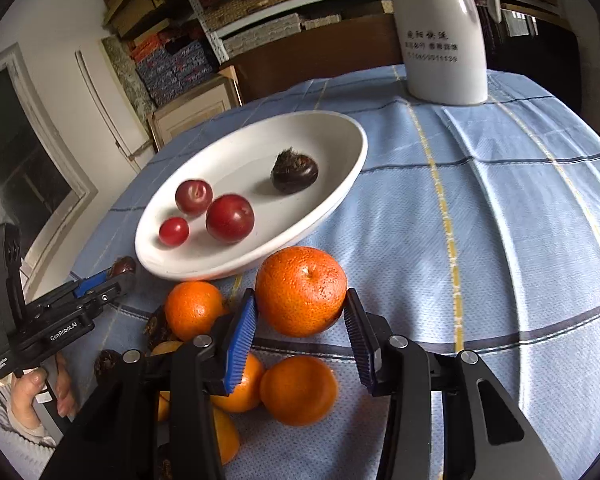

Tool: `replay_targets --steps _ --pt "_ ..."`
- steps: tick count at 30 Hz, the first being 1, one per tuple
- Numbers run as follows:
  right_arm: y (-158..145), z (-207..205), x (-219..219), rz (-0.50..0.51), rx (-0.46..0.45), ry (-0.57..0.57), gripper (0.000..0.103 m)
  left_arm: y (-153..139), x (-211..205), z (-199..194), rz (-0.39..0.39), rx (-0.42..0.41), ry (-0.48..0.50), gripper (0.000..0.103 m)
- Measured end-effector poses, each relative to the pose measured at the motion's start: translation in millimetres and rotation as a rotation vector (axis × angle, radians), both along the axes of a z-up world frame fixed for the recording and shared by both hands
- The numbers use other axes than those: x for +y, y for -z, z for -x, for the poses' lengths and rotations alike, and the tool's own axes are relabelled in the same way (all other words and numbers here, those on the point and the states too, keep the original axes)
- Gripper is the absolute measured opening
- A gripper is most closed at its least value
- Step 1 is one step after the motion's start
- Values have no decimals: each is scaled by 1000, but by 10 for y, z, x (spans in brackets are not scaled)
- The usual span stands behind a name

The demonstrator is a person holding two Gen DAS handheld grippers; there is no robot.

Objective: Organize fruits
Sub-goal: 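Place the water chestnut on the plate with the left tool while the right tool places the orange there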

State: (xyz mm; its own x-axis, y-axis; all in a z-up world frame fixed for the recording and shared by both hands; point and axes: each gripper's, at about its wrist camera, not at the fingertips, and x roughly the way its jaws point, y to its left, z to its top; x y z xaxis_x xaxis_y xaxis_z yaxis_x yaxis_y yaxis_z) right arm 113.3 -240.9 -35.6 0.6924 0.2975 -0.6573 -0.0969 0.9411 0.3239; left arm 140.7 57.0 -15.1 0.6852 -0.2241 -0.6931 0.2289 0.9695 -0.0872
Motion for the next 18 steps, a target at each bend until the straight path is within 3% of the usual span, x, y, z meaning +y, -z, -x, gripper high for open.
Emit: replay_targets --steps 4,8,14,18 --pt "-172 174 -105 -32 -93 39 45 -245 74 105 33 -97 -53 41" --pt "-389 231 -120 -50 -183 47 45 -465 33 -10 55 -142 -89 41" --pt "-697 -179 39 -28 -202 24 45 -570 -110 -365 31 -152 -89 41" --pt "-604 -479 148 -21 -192 31 45 -432 -202 -542 -20 -134 -76 41"
